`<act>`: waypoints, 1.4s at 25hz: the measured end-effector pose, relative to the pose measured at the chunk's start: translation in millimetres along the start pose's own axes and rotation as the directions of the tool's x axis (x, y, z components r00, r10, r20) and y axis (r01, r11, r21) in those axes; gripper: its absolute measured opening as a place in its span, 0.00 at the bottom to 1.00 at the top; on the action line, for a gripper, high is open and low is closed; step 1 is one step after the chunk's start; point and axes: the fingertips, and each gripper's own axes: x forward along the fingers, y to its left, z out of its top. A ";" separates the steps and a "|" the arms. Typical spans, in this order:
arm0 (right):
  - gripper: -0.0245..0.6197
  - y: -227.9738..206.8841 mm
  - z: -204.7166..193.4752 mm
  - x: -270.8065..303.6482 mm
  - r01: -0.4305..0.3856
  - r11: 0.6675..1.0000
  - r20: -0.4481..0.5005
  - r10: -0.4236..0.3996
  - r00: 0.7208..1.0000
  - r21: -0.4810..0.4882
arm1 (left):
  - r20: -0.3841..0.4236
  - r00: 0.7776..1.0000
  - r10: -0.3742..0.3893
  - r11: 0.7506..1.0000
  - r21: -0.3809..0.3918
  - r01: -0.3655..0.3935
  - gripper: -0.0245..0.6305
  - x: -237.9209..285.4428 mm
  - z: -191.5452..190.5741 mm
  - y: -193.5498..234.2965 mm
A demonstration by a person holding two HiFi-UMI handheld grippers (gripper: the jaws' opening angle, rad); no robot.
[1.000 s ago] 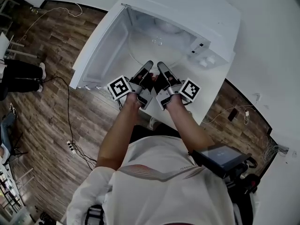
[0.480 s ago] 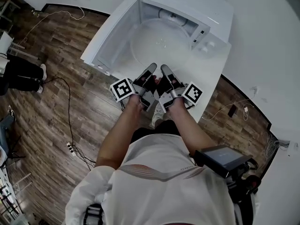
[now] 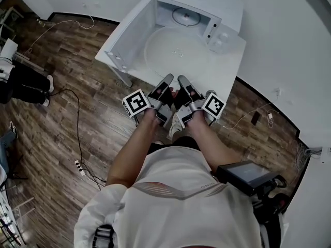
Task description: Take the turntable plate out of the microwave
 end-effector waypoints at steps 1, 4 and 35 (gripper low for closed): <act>0.10 5.4 -6.9 -16.1 -0.008 1.000 0.003 0.008 1.000 -0.003 | -0.002 1.000 0.001 1.000 0.008 -0.001 0.13 -10.5 -13.3 -5.4; 0.10 19.2 -23.0 -53.7 -0.021 1.000 0.012 0.021 1.000 -0.017 | -0.014 1.000 -0.008 1.000 0.012 0.008 0.12 -34.2 -44.4 -22.0; 0.10 82.4 -0.6 -129.0 -0.092 0.996 -0.099 0.090 0.991 -0.017 | 0.076 0.997 -0.010 0.997 0.072 0.005 0.13 -29.0 -119.6 -98.6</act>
